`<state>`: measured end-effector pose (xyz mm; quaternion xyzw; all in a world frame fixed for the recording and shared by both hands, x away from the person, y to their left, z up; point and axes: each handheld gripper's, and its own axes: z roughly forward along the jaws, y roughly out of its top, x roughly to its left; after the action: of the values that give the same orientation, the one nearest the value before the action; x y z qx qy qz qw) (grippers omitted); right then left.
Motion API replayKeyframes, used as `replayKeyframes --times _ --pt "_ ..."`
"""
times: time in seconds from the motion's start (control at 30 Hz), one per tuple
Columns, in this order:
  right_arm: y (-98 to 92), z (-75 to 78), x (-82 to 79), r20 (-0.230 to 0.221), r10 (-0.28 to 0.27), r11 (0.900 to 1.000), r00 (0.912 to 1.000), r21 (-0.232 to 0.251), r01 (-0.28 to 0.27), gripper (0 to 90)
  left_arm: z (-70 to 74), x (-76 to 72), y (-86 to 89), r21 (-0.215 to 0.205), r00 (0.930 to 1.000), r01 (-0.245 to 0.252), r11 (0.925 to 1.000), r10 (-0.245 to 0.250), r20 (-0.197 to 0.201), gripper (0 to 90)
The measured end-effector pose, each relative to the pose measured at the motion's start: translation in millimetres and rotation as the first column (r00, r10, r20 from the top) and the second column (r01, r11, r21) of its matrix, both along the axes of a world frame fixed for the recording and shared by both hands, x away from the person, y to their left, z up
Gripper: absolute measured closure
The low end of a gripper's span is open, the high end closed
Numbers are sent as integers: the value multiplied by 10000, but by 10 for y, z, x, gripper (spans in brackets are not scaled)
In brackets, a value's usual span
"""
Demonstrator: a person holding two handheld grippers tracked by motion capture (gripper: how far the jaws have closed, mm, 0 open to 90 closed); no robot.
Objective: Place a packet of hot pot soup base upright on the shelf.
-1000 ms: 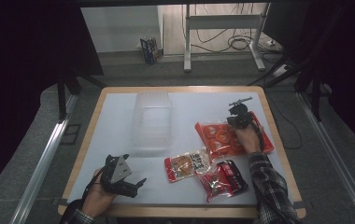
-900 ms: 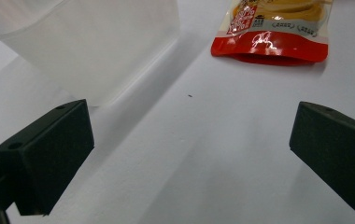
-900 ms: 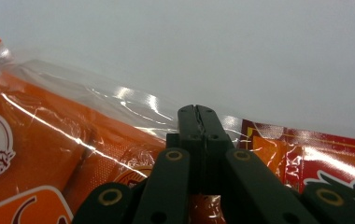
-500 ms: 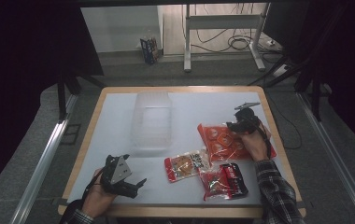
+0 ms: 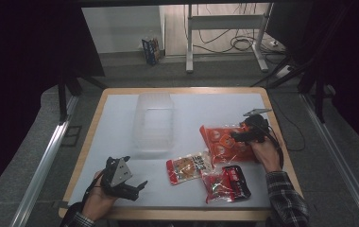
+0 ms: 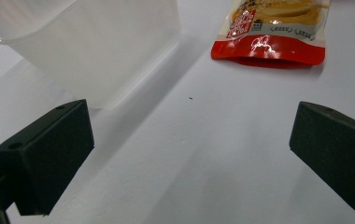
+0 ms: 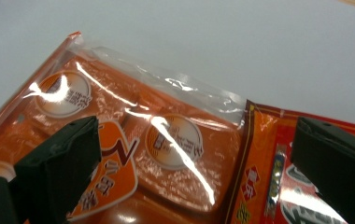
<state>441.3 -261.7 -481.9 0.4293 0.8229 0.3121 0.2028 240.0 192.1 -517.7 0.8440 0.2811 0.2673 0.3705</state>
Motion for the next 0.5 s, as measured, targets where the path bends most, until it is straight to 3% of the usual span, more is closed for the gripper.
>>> replayKeyframes --times 0.5 --pt "-263 -31 -428 16 80 9997 10000 -221 -80 0 -2 -6 -11 55 10000 55 10000 -55 16 0"
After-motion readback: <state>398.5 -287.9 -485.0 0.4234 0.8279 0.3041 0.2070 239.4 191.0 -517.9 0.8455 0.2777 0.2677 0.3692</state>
